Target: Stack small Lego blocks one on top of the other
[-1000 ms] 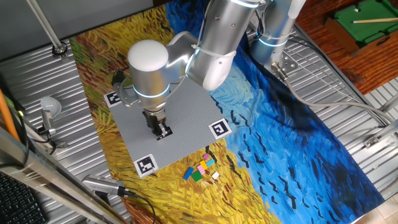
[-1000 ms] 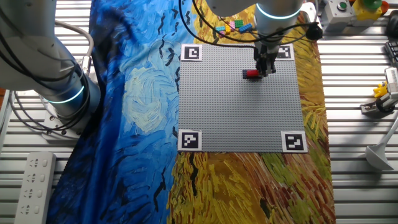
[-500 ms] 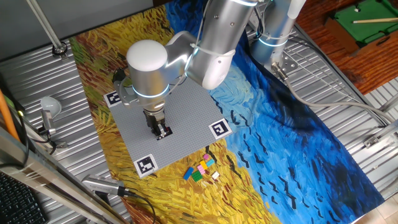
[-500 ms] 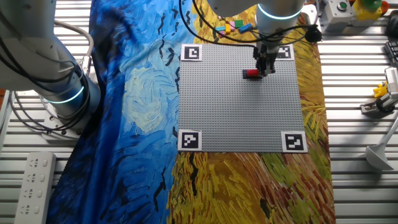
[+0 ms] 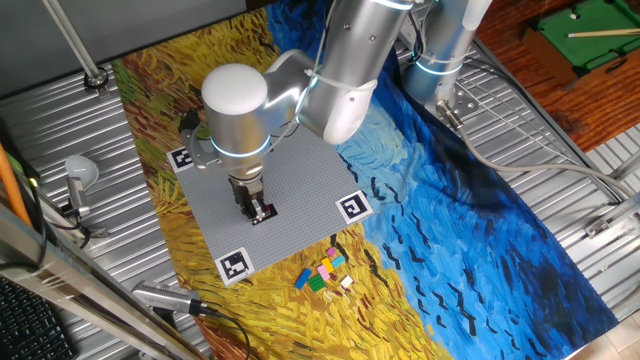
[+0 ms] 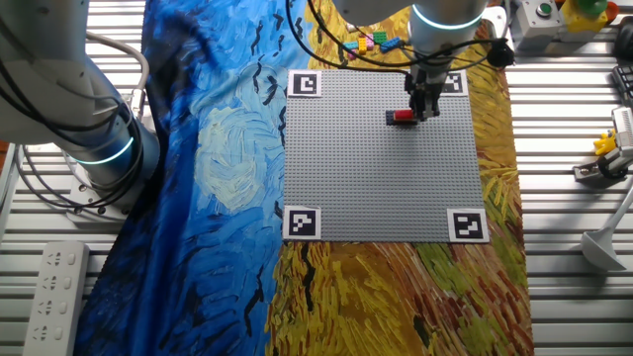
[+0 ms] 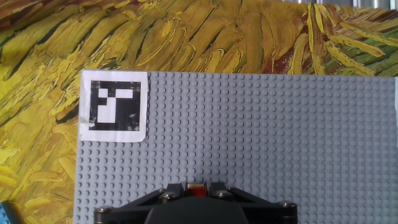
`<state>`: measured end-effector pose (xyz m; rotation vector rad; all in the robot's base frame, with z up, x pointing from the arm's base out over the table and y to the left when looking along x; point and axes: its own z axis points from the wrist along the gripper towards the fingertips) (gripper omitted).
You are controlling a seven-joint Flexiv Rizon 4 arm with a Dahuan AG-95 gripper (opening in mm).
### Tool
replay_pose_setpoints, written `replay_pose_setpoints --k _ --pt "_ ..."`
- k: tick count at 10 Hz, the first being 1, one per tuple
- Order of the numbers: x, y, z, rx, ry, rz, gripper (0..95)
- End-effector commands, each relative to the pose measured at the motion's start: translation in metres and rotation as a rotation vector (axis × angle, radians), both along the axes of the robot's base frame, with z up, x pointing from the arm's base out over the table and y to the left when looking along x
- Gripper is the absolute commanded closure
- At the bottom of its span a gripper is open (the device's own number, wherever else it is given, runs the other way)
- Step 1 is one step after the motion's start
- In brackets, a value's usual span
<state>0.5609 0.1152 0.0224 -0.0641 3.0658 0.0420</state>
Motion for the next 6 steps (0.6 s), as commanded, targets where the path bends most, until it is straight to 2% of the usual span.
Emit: replay_pose_setpoints --k 1,6 --pt "-0.0005 0.0 -0.0008 0.0 -0.003 -0.001 95.0" --pt "0.0002 0.001 -0.0013 0.003 -0.01 -0.009 95.0"
